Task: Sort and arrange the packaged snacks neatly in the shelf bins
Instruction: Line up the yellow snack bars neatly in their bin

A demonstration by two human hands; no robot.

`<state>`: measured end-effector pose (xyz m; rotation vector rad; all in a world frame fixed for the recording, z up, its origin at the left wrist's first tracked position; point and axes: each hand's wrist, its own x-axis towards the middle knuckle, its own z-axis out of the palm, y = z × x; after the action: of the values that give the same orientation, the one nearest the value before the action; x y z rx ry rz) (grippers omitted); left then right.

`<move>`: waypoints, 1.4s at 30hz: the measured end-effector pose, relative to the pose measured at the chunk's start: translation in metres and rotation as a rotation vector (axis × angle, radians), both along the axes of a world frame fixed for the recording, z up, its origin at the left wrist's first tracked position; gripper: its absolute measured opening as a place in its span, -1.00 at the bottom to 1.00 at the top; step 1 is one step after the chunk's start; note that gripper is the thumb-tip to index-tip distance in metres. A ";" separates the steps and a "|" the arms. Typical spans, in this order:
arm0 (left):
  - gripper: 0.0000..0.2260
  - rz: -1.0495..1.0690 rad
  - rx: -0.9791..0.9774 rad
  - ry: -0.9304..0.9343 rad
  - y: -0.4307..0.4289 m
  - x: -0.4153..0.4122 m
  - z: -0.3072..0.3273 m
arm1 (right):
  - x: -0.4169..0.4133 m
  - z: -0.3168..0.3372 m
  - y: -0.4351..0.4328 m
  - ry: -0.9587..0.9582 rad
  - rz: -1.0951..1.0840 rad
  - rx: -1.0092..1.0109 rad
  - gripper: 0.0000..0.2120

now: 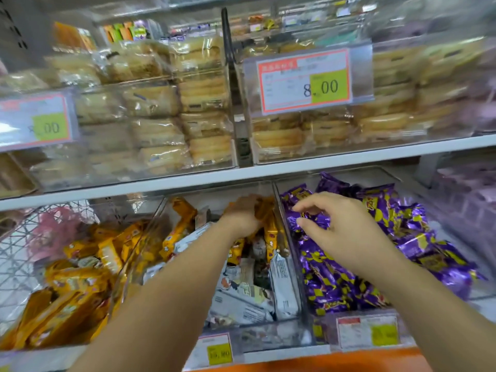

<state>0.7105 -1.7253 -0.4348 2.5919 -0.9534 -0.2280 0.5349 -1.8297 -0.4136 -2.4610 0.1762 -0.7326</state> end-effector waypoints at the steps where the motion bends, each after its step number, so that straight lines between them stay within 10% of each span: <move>1: -0.57 0.011 -0.027 -0.003 -0.001 0.000 -0.002 | 0.000 0.000 -0.001 -0.001 0.002 0.004 -0.82; 5: -0.52 -0.016 0.047 -0.063 0.002 0.001 -0.008 | 0.002 -0.001 0.001 0.000 0.015 0.019 -0.81; 19: -0.69 -0.193 -0.638 0.092 0.043 -0.052 0.020 | 0.009 -0.009 0.014 0.074 0.094 0.081 -0.43; 25: -0.73 -0.264 -0.781 0.177 0.056 -0.057 0.034 | 0.009 -0.009 0.023 -0.120 0.144 0.218 -0.68; 32: -0.57 -0.171 -0.037 0.015 0.043 -0.021 -0.009 | 0.000 -0.015 0.012 0.123 -0.144 -0.121 -0.48; 42: -0.15 -0.259 0.208 -0.154 0.021 0.002 -0.048 | -0.001 -0.020 -0.002 0.128 -0.187 0.000 -0.53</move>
<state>0.7126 -1.7043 -0.4827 2.6974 -1.3901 -0.2065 0.5340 -1.8313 -0.4340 -2.5155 0.4595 -0.6512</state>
